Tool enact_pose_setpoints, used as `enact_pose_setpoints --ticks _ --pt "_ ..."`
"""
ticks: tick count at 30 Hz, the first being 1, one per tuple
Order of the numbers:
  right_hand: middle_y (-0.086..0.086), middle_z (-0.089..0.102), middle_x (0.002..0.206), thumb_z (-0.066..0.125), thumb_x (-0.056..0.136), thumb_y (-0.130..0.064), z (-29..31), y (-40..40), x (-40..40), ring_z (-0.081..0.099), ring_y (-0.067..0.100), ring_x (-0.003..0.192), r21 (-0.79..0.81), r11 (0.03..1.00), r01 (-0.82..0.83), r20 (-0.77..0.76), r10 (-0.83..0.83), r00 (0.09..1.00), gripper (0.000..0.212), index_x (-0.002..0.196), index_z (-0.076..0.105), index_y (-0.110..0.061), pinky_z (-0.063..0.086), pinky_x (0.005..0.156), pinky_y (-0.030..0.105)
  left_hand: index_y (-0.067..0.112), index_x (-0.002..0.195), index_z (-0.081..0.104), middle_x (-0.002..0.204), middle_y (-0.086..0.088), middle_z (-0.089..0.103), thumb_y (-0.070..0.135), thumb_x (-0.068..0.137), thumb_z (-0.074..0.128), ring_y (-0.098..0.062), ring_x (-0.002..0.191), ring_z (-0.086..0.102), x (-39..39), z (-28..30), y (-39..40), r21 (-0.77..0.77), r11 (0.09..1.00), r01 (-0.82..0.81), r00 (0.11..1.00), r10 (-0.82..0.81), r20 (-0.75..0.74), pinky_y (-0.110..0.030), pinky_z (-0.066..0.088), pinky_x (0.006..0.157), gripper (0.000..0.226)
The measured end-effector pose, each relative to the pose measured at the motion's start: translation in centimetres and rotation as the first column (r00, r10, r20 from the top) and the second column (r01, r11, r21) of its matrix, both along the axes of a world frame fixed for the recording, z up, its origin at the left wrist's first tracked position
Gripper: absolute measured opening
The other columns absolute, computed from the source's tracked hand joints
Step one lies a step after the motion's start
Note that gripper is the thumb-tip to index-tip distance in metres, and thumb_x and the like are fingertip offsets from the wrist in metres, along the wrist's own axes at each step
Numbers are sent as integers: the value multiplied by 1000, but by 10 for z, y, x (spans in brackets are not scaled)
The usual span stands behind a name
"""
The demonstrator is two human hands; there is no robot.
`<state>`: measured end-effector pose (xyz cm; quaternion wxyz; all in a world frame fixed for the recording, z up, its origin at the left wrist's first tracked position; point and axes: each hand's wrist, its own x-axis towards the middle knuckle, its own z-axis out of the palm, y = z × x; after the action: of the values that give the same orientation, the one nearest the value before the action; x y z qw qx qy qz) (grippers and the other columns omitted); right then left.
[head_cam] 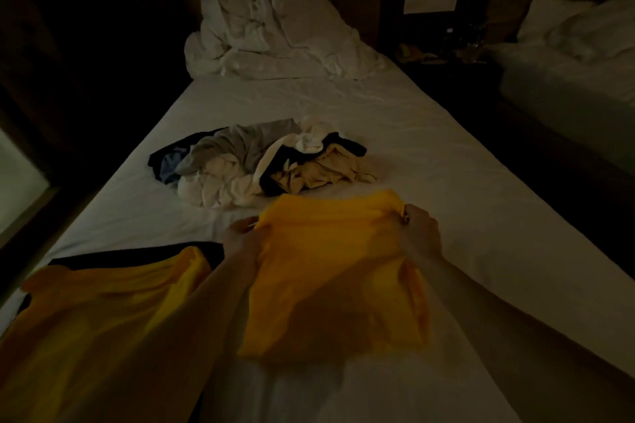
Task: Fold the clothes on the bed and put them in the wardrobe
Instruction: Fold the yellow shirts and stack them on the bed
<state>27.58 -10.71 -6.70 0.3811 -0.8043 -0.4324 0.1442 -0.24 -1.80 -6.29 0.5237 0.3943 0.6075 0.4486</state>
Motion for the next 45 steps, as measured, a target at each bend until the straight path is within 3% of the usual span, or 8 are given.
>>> enact_pose_setpoints --ticks 5,9,13,17,21,29,38,45 --pt "18 29 138 46 98 -47 -37 52 9 29 39 125 -429 893 136 85 -110 990 37 119 51 -17 32 99 51 17 106 65 117 -10 64 25 85 67 -31 106 59 19 -49 56 -9 995 97 790 -83 -607 -38 48 90 22" --pt "19 32 141 62 91 -40 -34 67 8 35 41 126 -437 892 118 54 -105 993 63 139 32 -12 38 98 48 4 124 55 124 -17 59 27 84 71 -37 113 57 27 -50 67 -111 957 269 718 -276 -639 -42 47 95 48" --pt "17 54 128 72 84 -13 -11 52 3 57 29 103 -147 986 73 -317 -117 941 58 133 40 -8 49 74 35 -1 126 54 119 -23 57 8 89 67 -38 109 58 25 -17 54 -59 938 342 864 -338 -372 -46 48 91 40" --pt "7 58 119 80 78 -13 35 13 -6 59 24 105 105 994 -20 -447 66 892 59 130 51 -17 53 90 41 7 99 54 90 -17 54 1 92 58 -23 70 60 0 21 19 74 933 351 930 -339 -143 -36 48 61 10" --pt "-2 67 102 81 77 -13 91 -38 -19 65 15 92 275 960 -44 -560 197 804 30 102 67 -22 55 78 32 11 75 54 61 -6 52 4 93 57 -10 43 55 -18 71 -33 172 958 230 972 -236 11 -25 44 45 19" --pt "2 72 95 78 79 -11 172 -140 -59 69 17 84 466 883 -44 -585 346 734 24 101 70 -13 52 60 25 12 99 62 91 -8 63 8 90 63 -24 82 63 -68 151 -144 394 916 78 974 -155 167 -37 54 70 10" --pt "11 70 107 77 77 -10 211 -205 -118 65 29 101 454 876 -161 -599 434 673 22 99 72 -13 55 87 45 10 87 66 90 -8 66 -1 87 64 -19 82 64 -141 210 -232 374 927 42 957 -145 253 -31 53 68 11" --pt "9 69 109 66 86 -7 226 -216 -185 66 28 97 402 827 -393 -654 560 508 16 101 69 -12 57 83 42 6 109 66 112 -16 67 9 84 70 -29 102 66 -242 227 -259 411 911 -4 971 -95 220 -43 54 86 25"
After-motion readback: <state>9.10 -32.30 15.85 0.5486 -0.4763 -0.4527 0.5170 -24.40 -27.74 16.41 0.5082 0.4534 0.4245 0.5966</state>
